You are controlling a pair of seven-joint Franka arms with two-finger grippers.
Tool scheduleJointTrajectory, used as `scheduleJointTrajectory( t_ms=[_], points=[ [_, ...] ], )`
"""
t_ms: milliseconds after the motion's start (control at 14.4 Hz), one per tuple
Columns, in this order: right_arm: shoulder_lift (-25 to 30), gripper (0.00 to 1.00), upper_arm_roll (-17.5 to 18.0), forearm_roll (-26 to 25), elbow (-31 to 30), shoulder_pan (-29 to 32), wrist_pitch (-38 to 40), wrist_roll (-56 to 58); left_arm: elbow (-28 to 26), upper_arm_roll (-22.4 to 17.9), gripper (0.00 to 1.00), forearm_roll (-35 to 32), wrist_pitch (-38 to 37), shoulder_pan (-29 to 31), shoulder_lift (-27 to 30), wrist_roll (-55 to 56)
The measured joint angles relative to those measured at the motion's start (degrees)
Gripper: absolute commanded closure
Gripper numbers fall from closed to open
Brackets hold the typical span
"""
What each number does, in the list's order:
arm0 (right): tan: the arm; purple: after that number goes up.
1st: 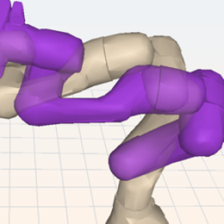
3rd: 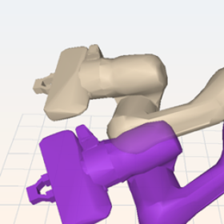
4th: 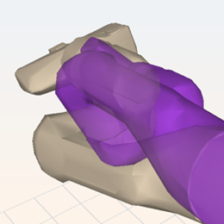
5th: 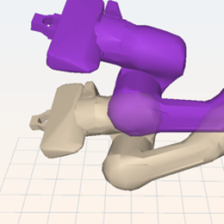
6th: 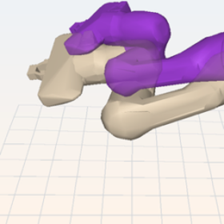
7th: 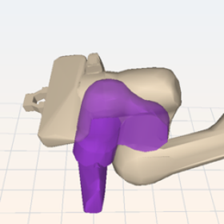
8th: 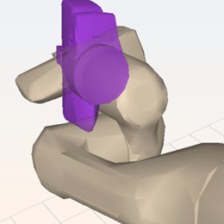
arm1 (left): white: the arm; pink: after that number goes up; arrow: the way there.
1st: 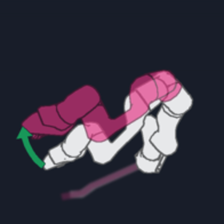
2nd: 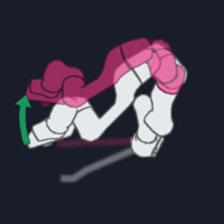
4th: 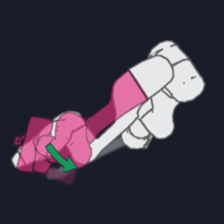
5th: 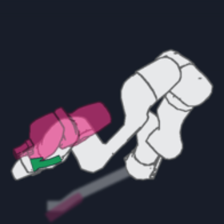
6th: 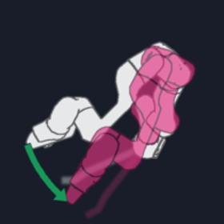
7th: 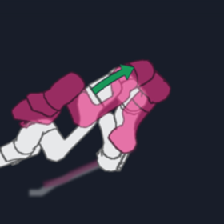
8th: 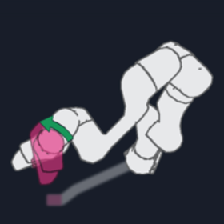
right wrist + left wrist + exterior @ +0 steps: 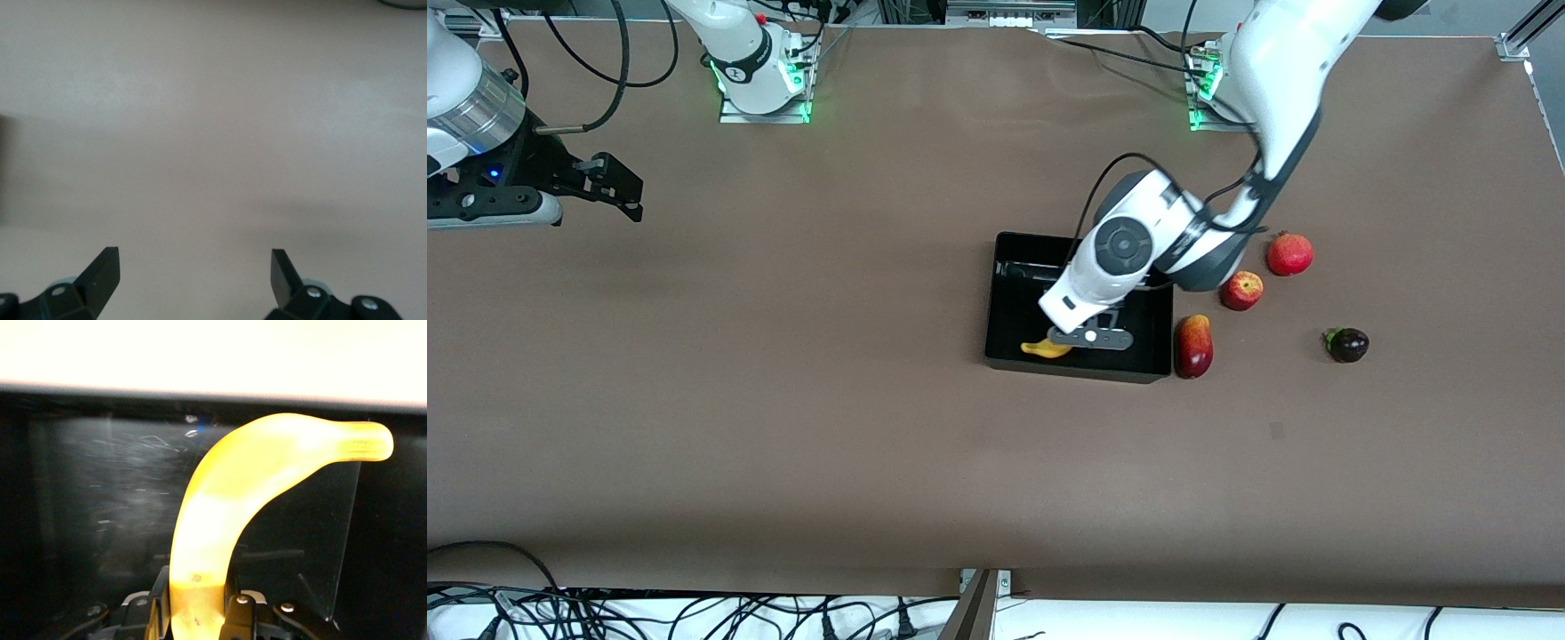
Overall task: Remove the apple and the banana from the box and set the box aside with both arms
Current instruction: 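Place the banana beside the plum while the right gripper reaches the box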
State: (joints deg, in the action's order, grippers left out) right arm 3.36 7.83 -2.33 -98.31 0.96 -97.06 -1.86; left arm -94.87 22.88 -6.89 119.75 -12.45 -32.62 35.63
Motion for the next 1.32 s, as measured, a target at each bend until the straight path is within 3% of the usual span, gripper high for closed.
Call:
scheduleJointTrajectory(
  t_ms=[278,694,833,1111,1319],
  points=[
    [0.0,0.0,0.0,0.0,0.0,0.0,0.0,0.0,7.8,-0.3,1.0,-0.1,-14.9,4.1,3.4,-1.5],
    [0.0,0.0,0.4,2.3,1.0,0.0,-0.1,0.0,8.5,-1.3,1.0,-2.2,-19.5,25.1,0.5,-23.8],
    [-0.2,0.0,0.6,3.7,1.2,0.0,-0.1,0.0,6.2,-1.2,0.99,-7.7,-17.2,29.1,-1.8,-27.2],
    [-3.5,0.0,1.0,4.5,1.1,-0.9,0.3,0.4,-4.0,-1.1,0.94,-15.9,-1.2,30.1,-3.8,-27.4],
    [-6.1,0.0,1.4,4.5,1.1,-4.3,3.6,0.4,-7.7,-1.1,0.85,-18.6,7.4,31.9,-4.9,-27.5]
  ],
)
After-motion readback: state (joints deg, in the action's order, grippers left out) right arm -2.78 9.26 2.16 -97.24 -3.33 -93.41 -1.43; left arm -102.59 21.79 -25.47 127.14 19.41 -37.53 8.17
